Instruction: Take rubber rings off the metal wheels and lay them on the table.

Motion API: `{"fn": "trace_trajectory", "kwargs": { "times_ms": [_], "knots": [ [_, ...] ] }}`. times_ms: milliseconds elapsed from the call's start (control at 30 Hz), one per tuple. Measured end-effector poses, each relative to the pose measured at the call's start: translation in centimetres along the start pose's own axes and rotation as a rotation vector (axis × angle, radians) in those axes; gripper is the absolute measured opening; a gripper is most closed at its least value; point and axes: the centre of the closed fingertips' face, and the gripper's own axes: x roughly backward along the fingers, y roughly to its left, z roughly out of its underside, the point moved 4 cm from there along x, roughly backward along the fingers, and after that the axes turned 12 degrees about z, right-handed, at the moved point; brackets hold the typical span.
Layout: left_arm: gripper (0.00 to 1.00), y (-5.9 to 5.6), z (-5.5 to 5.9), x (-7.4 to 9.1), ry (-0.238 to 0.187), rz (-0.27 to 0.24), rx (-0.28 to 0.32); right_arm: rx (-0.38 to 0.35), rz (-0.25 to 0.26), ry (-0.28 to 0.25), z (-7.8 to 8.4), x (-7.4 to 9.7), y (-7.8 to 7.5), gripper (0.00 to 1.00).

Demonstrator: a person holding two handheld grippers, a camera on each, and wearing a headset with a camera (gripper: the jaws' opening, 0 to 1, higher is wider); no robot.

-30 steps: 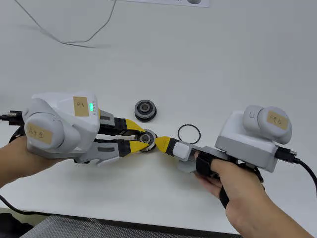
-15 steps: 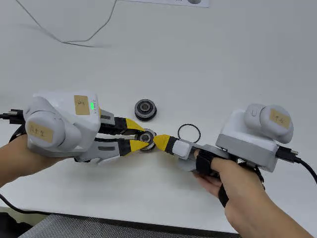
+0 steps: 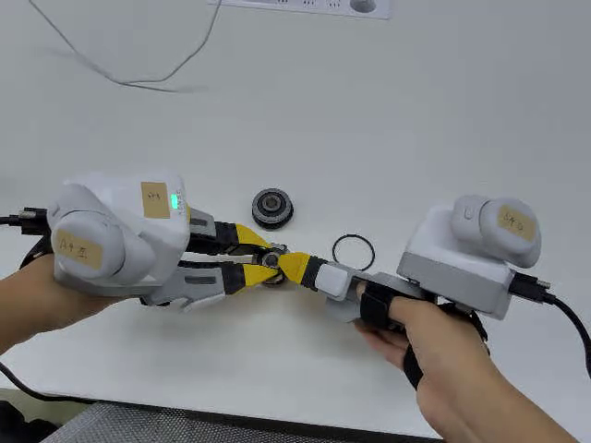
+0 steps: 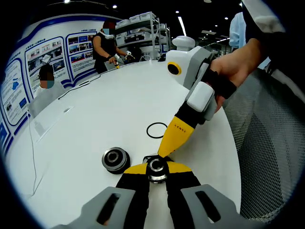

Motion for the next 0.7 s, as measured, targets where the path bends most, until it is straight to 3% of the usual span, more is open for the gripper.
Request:
{"fn": "trace_trajectory", "kwargs": {
  "times_ms": [67,367,700],
  "knots": [
    [0.13,0.01,0.01,0.0,0.0,0.0,-0.001,0.037,0.008,0.009,0.2,-0.12,0.17,0.0],
    [0.13,0.14,0.17,-0.04,0.005,-0.005,-0.007,0.026,-0.001,-0.004,-0.18,0.32,0.34,0.0],
    [0.13,0.21,0.32,-0.06,0.006,-0.018,-0.013,-0.06,-0.003,-0.02,-0.19,0.54,0.1,0.01]
  ]
}}
